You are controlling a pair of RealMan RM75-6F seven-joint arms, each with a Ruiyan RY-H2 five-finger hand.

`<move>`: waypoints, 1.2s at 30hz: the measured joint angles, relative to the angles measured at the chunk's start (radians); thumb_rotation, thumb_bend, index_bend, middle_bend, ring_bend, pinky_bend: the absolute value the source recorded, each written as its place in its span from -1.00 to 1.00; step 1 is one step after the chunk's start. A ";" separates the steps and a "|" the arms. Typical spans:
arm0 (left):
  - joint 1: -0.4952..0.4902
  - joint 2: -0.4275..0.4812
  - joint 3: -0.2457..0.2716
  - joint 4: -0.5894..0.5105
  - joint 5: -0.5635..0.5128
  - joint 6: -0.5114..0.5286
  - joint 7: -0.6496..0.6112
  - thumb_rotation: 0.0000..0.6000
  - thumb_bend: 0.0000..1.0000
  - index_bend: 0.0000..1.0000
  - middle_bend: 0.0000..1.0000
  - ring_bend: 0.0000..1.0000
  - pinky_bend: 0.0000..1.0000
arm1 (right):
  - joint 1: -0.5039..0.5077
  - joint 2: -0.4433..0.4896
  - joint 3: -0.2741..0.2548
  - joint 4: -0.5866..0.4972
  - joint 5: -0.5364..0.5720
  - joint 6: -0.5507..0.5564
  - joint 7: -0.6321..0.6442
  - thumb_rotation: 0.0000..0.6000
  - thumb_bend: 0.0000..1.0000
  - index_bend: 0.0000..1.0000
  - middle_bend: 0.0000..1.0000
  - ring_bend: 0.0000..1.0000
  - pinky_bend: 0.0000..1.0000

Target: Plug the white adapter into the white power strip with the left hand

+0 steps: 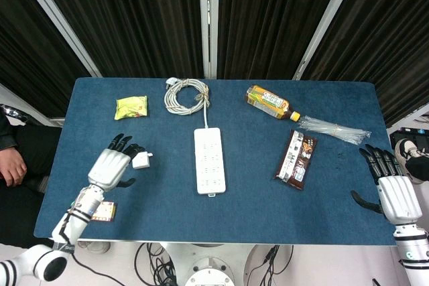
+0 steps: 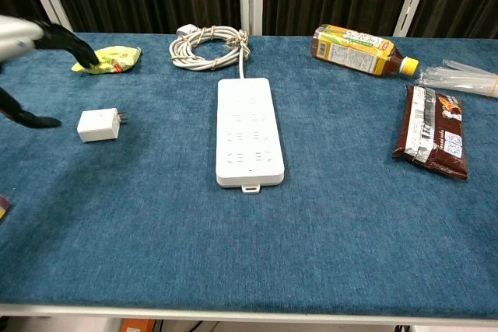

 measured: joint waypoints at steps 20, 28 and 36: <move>-0.065 -0.122 0.031 0.123 -0.199 -0.030 0.068 1.00 -0.68 -0.50 -0.46 -0.81 -1.00 | 0.007 -0.006 0.001 0.022 0.019 -0.020 0.021 1.00 -0.70 -1.00 -0.98 -1.00 -1.00; -0.079 -0.127 0.038 0.136 -0.223 -0.030 0.076 1.00 -0.68 -0.50 -0.45 -0.81 -1.00 | 0.008 -0.007 0.001 0.021 0.025 -0.024 0.018 1.00 -0.70 -1.00 -0.98 -1.00 -1.00; -0.095 -0.132 0.040 0.160 -0.257 -0.044 0.068 1.00 -0.68 -0.50 -0.45 -0.81 -1.00 | 0.010 -0.011 0.003 0.022 0.032 -0.030 0.017 1.00 -0.70 -1.00 -0.98 -1.00 -1.00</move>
